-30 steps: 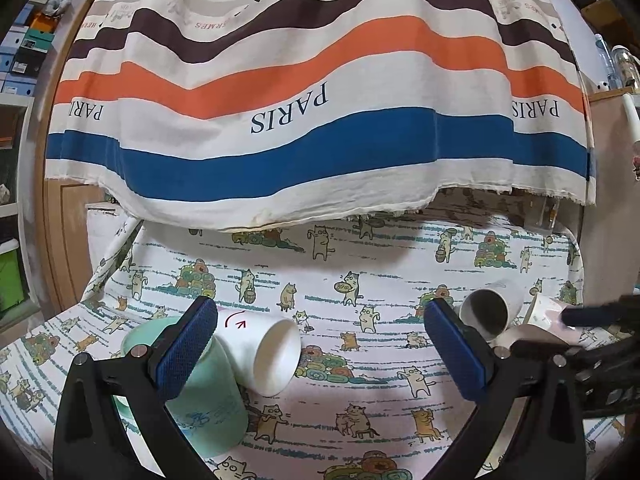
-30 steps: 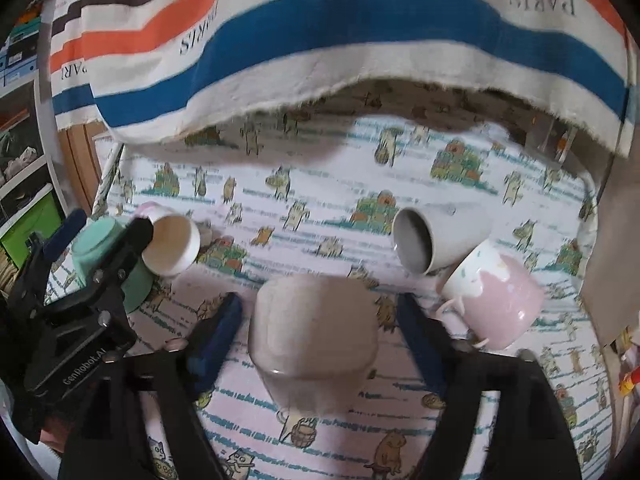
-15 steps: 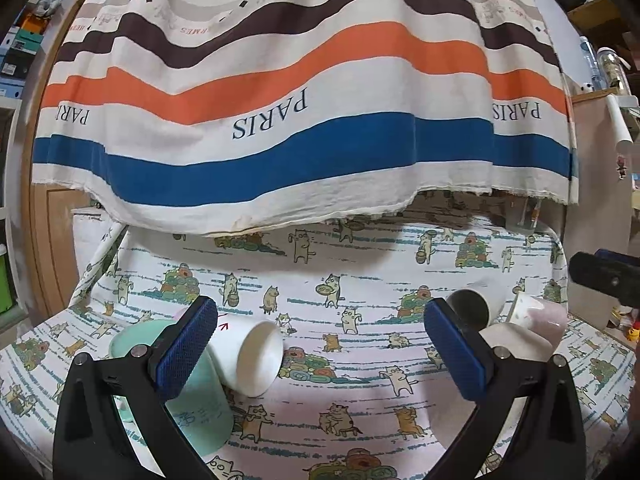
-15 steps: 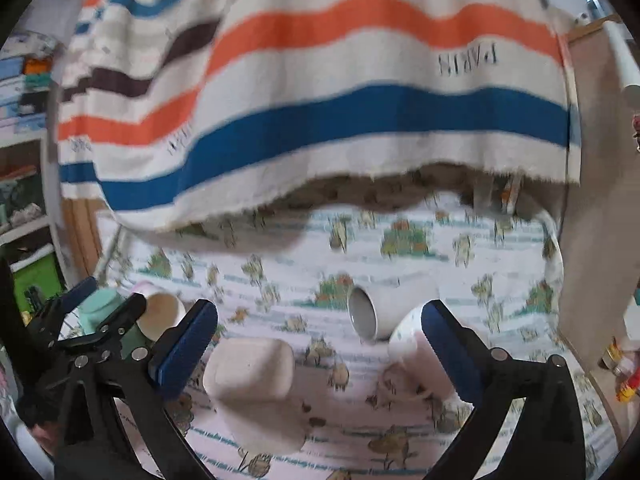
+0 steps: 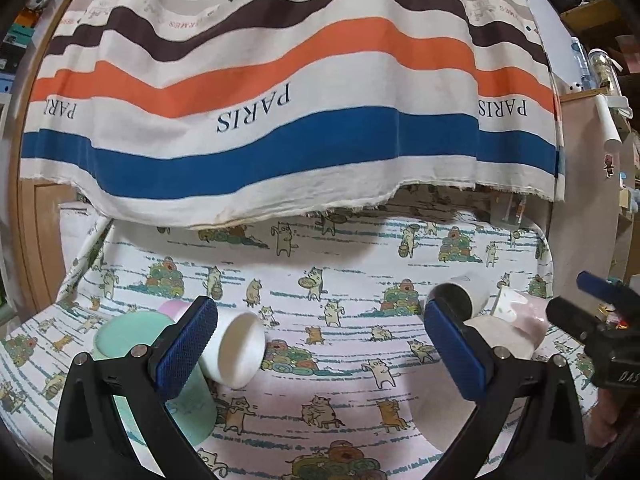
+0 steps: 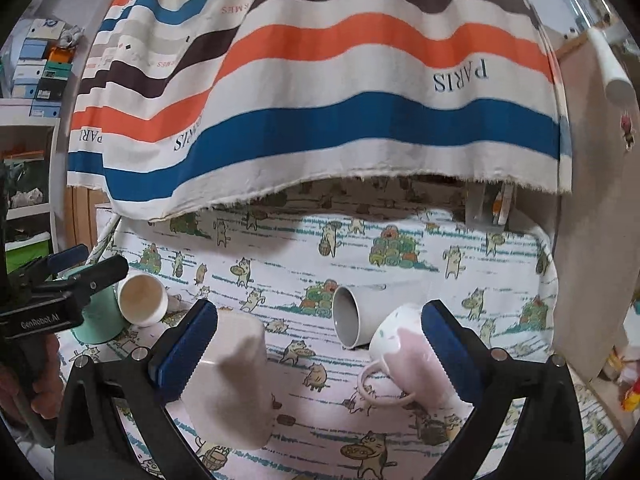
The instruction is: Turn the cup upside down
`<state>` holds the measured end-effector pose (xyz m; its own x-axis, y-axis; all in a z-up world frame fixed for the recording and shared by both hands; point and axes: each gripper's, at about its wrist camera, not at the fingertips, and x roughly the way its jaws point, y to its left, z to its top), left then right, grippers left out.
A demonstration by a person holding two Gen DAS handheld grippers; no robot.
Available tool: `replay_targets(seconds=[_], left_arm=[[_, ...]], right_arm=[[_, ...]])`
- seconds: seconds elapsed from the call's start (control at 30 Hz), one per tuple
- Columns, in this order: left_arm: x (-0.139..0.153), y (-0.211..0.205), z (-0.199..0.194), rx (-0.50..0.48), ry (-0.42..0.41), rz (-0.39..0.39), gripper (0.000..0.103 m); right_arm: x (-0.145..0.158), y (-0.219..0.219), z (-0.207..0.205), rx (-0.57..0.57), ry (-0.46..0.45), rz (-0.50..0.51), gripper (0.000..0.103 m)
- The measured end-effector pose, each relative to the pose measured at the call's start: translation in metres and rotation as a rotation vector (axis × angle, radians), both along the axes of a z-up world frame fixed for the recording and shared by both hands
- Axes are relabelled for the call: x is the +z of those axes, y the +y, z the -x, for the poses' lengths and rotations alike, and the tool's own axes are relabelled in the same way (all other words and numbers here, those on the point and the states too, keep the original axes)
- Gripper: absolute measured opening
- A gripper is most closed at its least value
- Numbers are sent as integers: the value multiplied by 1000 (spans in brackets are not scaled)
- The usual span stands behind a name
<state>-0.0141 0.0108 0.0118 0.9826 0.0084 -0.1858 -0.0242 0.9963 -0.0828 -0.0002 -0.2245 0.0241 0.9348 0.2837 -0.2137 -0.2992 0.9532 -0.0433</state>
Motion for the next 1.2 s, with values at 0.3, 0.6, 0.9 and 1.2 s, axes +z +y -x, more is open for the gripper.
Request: replay_targets(seconds=[0.3, 0.6, 0.9, 1.2], left_arm=[[-9, -14, -17, -81, 112, -27, 103], [-9, -24, -16, -94, 111, -72, 103], [-9, -24, -16, -82, 109, -74, 103], [-9, -24, -15, -86, 109, -77, 103]], right_arm=[[-12, 1, -15, 0, 96, 6, 103], [-13, 0, -15, 4, 94, 2, 103], [-13, -1, -15, -1, 92, 0, 103], [-13, -3, -15, -11, 91, -2, 103]])
